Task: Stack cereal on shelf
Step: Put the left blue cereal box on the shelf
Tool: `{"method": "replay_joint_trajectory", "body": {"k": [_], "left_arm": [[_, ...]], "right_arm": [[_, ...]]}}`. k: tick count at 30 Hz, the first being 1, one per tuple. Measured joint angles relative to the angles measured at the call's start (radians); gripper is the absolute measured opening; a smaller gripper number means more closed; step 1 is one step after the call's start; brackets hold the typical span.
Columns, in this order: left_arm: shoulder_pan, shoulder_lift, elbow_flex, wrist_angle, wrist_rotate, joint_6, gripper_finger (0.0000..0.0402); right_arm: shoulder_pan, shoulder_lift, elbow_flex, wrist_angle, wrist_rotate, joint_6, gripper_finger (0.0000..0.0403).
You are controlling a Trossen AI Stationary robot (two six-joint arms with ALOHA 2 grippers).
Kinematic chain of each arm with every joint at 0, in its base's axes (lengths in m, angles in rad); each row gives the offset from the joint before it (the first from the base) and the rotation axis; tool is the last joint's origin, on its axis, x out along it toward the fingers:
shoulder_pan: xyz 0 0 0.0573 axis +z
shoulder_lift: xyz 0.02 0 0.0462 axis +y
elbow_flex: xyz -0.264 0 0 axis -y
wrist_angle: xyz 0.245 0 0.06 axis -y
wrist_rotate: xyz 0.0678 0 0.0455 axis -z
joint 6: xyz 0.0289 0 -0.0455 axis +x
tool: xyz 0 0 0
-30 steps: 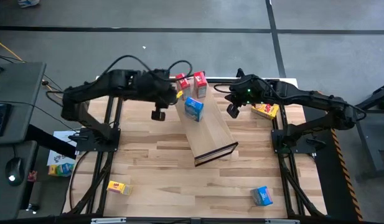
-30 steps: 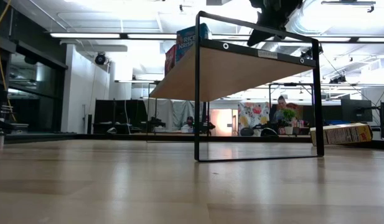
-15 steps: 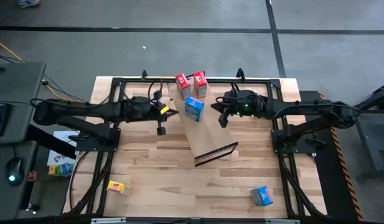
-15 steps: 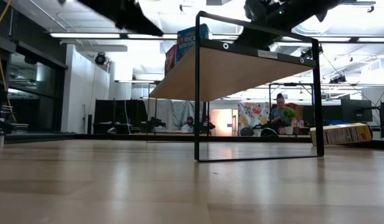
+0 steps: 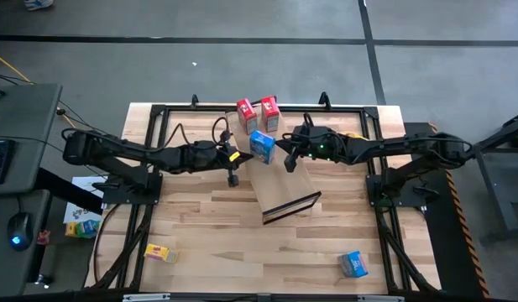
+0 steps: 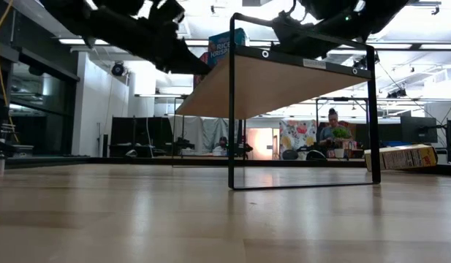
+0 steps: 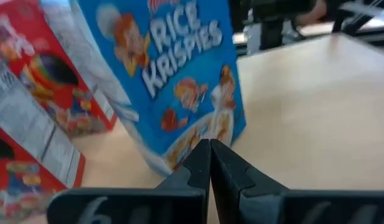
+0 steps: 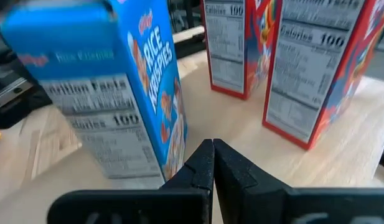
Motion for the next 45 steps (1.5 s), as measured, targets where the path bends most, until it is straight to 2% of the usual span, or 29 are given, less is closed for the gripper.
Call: {"method": "replay_joint_trajectory", "body": {"k": [18,26,37,45], "left_arm": [[0.104,0.047,0.0,0.064,-0.004,-0.036,0.0],[0.121,0.047,0.0,0.064,-0.004,-0.036,0.0],[0.144,0.047,0.0,0.064,-0.025,-0.017,0.0],[0.161,0.042,0.0,0.053,-0.024,-0.007,0.0]], "right_arm": [[0.04,0.0,0.001,0.011,-0.022,0.026,0.0],[0.042,-0.001,0.001,0.014,-0.025,0.026,0.0],[0.042,-0.001,0.002,0.07,-0.101,0.045,0.0],[0.042,-0.001,0.002,0.067,-0.092,0.042,0.0]]}}
